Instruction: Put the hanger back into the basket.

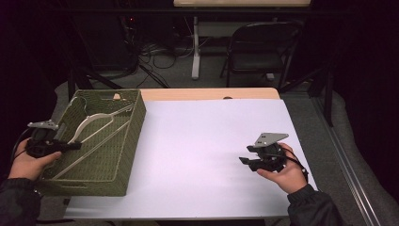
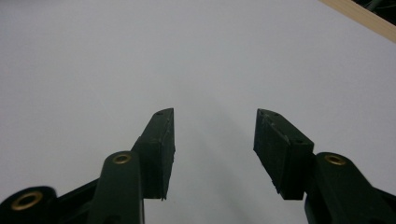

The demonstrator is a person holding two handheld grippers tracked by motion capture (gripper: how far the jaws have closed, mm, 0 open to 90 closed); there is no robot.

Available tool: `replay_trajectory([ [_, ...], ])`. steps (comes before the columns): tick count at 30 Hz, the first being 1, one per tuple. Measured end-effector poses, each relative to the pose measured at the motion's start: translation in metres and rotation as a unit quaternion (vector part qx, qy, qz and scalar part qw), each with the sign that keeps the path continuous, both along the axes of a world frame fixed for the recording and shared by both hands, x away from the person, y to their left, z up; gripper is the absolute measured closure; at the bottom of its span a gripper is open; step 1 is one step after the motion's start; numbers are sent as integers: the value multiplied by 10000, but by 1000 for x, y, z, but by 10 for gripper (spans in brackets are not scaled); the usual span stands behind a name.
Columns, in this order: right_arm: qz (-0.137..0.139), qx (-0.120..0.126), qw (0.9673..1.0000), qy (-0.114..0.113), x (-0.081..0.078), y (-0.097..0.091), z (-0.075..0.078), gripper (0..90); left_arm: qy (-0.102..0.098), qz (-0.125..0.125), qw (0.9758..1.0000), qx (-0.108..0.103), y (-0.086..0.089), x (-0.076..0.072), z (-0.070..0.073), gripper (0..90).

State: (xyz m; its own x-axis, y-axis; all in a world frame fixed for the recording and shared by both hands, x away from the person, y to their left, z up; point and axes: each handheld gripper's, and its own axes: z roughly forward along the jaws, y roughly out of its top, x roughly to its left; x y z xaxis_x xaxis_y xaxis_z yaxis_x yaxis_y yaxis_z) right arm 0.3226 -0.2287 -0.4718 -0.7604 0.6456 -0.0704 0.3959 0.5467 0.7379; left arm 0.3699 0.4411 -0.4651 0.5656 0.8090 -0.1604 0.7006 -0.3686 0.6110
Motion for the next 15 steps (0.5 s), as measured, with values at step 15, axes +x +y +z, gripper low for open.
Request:
replay_trajectory([
  [15, -33, 17, 10000, 6, -1, -2, -3, 479, 156, 99, 9985, 517, -7, 1, -13, 826],
])
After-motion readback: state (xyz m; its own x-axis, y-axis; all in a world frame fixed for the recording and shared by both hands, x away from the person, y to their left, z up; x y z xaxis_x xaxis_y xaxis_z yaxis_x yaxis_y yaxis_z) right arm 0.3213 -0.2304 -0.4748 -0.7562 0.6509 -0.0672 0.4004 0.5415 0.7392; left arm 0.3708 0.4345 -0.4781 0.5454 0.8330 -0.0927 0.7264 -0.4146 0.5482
